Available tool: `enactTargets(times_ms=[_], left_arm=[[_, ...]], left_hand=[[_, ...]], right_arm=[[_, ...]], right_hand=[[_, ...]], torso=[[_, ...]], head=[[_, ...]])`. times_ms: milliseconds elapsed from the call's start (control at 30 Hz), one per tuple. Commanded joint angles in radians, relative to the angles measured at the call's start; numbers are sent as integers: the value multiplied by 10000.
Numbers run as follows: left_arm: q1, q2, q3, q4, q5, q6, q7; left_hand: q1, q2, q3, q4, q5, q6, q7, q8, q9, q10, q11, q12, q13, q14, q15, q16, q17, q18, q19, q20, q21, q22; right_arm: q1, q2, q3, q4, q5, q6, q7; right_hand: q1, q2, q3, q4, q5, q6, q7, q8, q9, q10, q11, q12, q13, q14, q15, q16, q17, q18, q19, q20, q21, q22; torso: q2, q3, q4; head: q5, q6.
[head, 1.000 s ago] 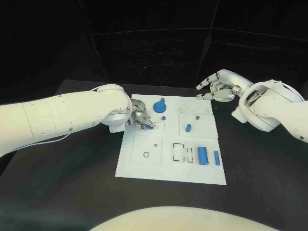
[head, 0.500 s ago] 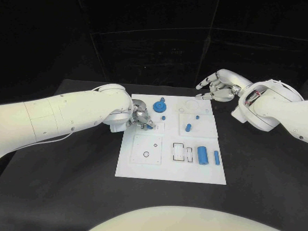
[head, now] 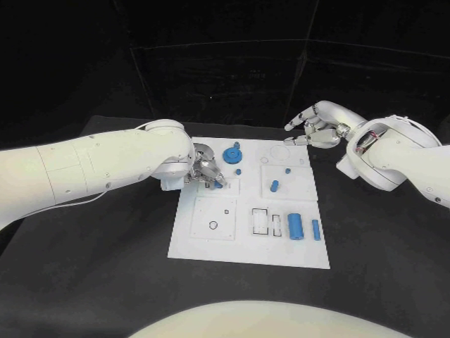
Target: Assemble the parts on the task board
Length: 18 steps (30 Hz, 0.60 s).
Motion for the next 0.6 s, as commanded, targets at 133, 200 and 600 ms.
enactTargets(times_ms=[133, 200, 600], left_arm=[[41, 45, -3, -57, 6, 273, -53], [49, 61, -3, -69, 17, 303, -49], [89, 180, -2, -204, 37, 504, -49]], left_hand=[[-222, 188, -82, 233, 10, 135, 12, -79, -47, 128, -19, 96, 114, 1029, -79, 60, 2519, -59, 36, -70, 58, 9], [-254, 216, -96, 273, 11, 154, 10, -88, -55, 146, -20, 117, 151, 1033, -80, 66, 2533, -59, 36, -71, 57, 10], [-495, 400, -173, 552, 18, 300, -14, -150, -114, 236, -36, 204, 308, 1055, -88, 108, 2634, -67, 50, -77, 80, 64]], right_arm=[[23, 25, 7, -11, 14, 121, -29], [23, 31, 7, -16, 14, 130, -33], [23, 70, 7, -35, 14, 191, -45]], right_hand=[[75, 99, -75, -7, 96, 45, -53, 45, -12, -46, -17, -73, -30, 296, -64, -82, 2, 183, -44, -11, -58, -18], [85, 103, -84, -3, 138, 43, -54, 50, -13, -44, -18, -76, -34, 301, -66, -86, 3, 183, -41, -14, -63, -22], [147, 116, -127, 10, 347, 34, -58, 75, -16, -32, -27, -85, -53, 321, -75, -113, 3, 182, -24, -25, -85, -34]], torso=[[-3, -1, 10], [-3, -1, 10], [-3, -1, 18]], head=[[-9, -11], [-9, -11], [-26, -26]])
